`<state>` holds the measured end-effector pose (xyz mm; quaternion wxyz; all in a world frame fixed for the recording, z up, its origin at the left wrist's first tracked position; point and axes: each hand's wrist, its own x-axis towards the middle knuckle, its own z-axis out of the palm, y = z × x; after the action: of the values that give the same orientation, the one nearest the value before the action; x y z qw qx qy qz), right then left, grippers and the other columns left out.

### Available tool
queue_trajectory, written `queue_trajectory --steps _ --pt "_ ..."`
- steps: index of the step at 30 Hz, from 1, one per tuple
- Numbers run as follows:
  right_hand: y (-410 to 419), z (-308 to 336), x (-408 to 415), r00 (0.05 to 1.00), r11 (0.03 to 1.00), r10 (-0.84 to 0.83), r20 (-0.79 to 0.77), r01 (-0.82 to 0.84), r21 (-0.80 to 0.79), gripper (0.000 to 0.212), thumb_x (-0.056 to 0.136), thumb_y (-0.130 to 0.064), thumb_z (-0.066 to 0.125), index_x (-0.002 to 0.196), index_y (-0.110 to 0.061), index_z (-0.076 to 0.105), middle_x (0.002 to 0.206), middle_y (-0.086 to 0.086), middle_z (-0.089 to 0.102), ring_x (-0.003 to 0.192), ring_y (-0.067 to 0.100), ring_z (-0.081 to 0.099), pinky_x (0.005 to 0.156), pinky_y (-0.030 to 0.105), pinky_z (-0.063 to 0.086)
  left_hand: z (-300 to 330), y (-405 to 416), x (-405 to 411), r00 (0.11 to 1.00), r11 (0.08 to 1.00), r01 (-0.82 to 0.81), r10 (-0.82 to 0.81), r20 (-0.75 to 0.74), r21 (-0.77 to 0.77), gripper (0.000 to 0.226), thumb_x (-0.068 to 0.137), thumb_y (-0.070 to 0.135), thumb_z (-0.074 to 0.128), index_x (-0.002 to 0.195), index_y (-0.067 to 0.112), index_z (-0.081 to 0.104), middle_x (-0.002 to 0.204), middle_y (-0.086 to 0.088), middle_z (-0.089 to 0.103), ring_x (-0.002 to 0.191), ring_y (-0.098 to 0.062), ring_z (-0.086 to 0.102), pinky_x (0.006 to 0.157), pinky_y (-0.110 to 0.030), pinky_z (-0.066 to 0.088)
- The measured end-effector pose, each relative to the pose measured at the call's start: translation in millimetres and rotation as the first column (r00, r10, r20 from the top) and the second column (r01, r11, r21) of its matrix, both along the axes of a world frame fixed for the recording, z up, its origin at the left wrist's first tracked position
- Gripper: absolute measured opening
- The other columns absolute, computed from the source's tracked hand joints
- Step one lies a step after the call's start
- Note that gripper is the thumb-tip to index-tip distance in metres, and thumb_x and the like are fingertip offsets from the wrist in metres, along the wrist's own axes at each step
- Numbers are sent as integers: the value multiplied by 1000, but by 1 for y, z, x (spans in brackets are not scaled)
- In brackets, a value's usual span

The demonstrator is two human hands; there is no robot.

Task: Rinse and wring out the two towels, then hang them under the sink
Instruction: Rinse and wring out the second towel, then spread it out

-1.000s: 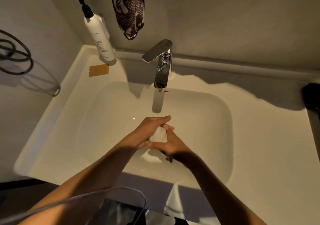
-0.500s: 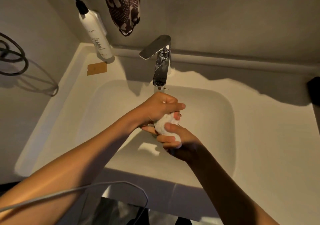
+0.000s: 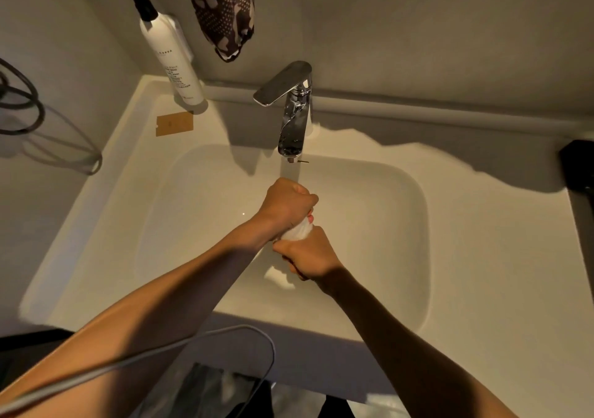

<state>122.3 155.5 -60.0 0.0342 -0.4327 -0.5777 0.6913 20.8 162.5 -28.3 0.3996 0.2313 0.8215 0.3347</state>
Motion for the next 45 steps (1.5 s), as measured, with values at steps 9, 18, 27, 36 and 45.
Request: queue_trajectory --steps 9,18,27,36,45 --pt "-13 -11 -5 991 967 10 130 -43 251 23 76 -25 70 97 -16 64 79 1 68 64 13 62 52 16 42 -9 -2 6 993 995 -75 69 -91 -67 43 77 -1 54 37 13 46 30 4 49 39 -9 51 44 -17 38" --pt "-14 11 19 992 992 38 119 -51 112 26 74 -22 75 97 -19 63 79 -2 64 54 4 59 44 16 44 9 -19 -1 904 987 -161 154 400 -17 21 84 16 71 67 5 65 67 -14 74 62 -23 67 66 -28 57" --pt "21 62 60 992 999 -33 -119 35 16 47 86 -63 58 103 -19 63 59 0 63 49 21 53 43 24 40 52 -40 4 968 988 124 -141 206 93 35 95 33 65 102 0 74 92 -16 75 81 -29 73 85 -45 62" --pt "34 95 84 954 995 -79 -290 56 -87 42 99 -52 42 135 -34 51 121 4 71 93 30 74 65 42 61 89 -48 24 950 955 187 -117 -288 231 22 94 6 56 95 1 77 84 -22 76 77 -33 75 75 -46 63" --pt "23 125 64 909 966 -237 -343 259 17 31 105 -34 37 113 -41 66 102 -4 75 85 17 75 72 53 61 132 -55 52 768 965 249 -146 -624 80 46 79 69 60 90 26 52 85 14 61 79 -14 58 67 -36 46"
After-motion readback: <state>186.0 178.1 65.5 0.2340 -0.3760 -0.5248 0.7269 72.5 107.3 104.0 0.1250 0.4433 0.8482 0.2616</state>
